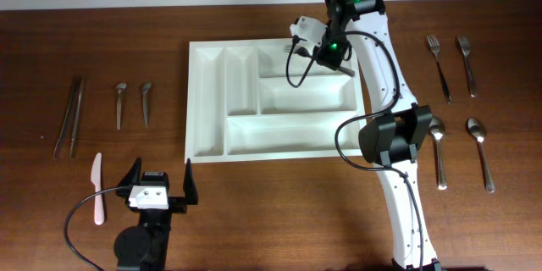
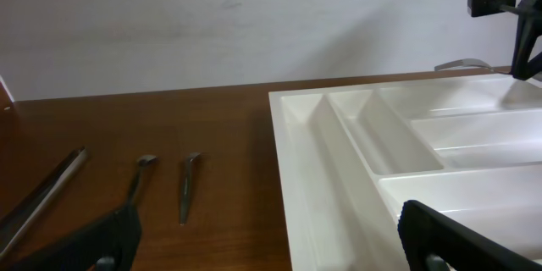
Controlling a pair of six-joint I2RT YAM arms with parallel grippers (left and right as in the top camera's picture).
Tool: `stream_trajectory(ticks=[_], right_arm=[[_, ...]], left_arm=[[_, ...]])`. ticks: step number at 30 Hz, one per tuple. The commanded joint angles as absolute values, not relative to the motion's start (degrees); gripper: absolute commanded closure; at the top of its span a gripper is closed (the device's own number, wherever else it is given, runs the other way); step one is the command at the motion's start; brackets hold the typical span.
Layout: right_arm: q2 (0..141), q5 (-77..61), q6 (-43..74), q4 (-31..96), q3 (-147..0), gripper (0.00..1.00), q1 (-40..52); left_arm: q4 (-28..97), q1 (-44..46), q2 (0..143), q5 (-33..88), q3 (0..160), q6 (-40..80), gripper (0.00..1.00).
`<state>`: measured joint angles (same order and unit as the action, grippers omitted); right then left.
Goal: Pack container
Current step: 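Lift the fork and carry it left over the tray, then lower the fork into the upper middle compartment and open the right gripper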
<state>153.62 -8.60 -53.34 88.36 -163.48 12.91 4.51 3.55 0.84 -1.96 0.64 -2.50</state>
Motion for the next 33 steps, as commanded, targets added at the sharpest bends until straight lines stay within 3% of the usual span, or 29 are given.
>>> stream_trajectory(ticks=[1,15,30,33], right_arm=[[153.45,-11.79,-60.34,87.35,-162.74,0.96,13.06],[153.45,-11.68,-63.00,72.49,-155.02,0.96,13.13],[153.49,-13.15,-63.07,73.65,-148.94,0.96,13.13],[153.49,-13.13,-63.00,73.67,-148.59,0.87,13.13]], left_arm=[[4.75,3.25,0.36,-1.72,0.54,-2.15,0.01],[4.75,3.25,0.36,-1.72,0.54,-2.15,0.01],[4.75,3.25,0.36,-1.72,0.54,-2.15,0.01],[4.75,3.25,0.36,-1.72,0.54,-2.15,0.01]])
